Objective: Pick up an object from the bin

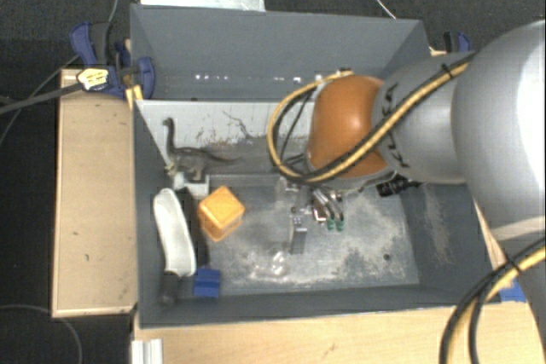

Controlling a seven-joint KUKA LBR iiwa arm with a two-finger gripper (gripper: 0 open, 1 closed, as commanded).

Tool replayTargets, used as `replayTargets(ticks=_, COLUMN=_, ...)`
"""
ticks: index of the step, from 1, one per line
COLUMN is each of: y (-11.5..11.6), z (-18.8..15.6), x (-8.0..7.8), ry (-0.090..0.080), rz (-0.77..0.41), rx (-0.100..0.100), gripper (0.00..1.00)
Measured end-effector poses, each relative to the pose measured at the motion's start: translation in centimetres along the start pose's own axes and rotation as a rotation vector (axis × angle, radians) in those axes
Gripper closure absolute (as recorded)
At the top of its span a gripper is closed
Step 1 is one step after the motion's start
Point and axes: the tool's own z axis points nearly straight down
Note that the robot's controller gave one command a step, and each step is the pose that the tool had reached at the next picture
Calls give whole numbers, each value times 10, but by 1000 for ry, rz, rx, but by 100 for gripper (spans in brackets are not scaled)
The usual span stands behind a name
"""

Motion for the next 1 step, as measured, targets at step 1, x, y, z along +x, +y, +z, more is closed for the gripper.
replayTargets(ticks=1, y=9, z=-13, x=1, ry=-17, rz=181, rx=2, gripper=0)
